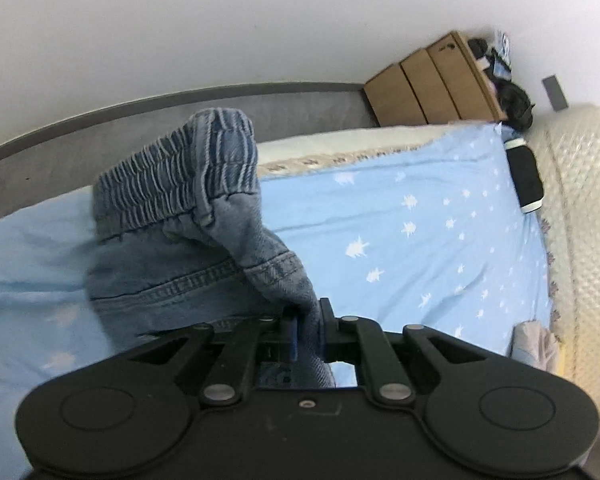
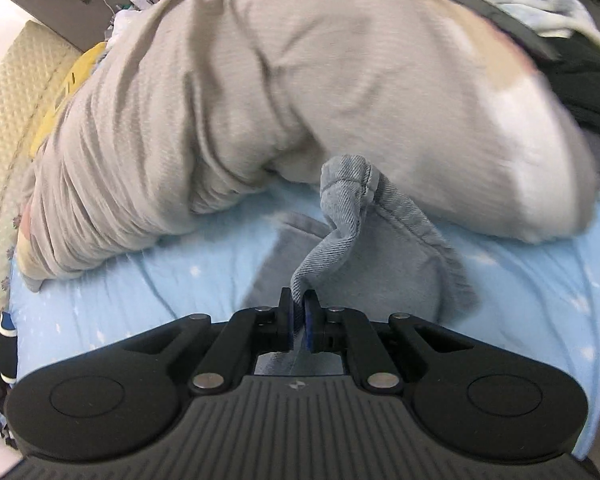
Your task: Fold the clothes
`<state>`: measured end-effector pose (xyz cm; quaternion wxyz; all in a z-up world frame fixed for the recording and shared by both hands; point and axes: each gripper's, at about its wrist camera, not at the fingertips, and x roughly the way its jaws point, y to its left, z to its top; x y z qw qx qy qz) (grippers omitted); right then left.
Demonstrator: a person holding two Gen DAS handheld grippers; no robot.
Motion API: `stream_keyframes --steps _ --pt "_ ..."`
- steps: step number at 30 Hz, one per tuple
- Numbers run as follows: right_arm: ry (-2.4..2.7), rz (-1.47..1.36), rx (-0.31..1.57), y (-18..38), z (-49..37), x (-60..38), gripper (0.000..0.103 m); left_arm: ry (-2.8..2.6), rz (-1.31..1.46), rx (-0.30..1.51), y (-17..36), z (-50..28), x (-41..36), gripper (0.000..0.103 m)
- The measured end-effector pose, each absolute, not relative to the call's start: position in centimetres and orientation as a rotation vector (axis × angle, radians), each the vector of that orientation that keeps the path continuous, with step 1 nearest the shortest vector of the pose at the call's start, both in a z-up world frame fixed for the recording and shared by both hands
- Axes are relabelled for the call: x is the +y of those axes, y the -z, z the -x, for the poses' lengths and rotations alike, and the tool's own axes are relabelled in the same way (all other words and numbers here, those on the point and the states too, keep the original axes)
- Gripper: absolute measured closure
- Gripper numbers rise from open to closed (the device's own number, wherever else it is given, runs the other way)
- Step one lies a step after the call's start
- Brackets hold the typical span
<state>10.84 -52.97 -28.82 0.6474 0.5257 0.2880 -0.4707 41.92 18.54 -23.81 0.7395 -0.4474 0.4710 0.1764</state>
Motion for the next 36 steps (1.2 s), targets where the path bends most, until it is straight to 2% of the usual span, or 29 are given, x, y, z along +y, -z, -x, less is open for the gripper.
stream_keyframes --steps 8,15,17,19,21,23,27,36 --pt "1.092 -1.193 0.690 32.3 -15.1 -55.7 0.098 -0.416 0.881 1.100 27.4 -48.1 14.9 0.095" --pt "1.086 -1.187 0.748 35.2 -16.7 -57.1 0.096 -0.437 0.797 1.124 29.1 -49.6 12.9 0.094" --pt "1.077 -1.179 0.762 35.4 -16.8 -57.3 0.092 -0.429 0.769 1.127 29.3 -49.8 12.3 0.091" --pt "1.054 -1.167 0.776 35.1 -16.8 -57.3 0.086 -0.372 0.685 1.161 29.7 -50.2 11.0 0.083" --pt "1.025 -1.136 0.792 34.6 -16.7 -57.1 0.075 -0.309 0.617 1.186 29.7 -50.2 9.5 0.080" --pt "0.993 -1.108 0.791 33.8 -16.2 -56.7 0.060 -0.243 0.559 1.205 29.5 -49.9 7.9 0.075" --pt "0.939 -1.062 0.787 32.2 -14.4 -55.7 0.058 -0.117 0.450 1.235 29.0 -48.7 4.6 0.068" --pt "0.994 -1.148 0.757 32.0 -6.4 -54.5 0.054 0.057 0.328 1.294 28.4 -41.4 -1.7 0.064"
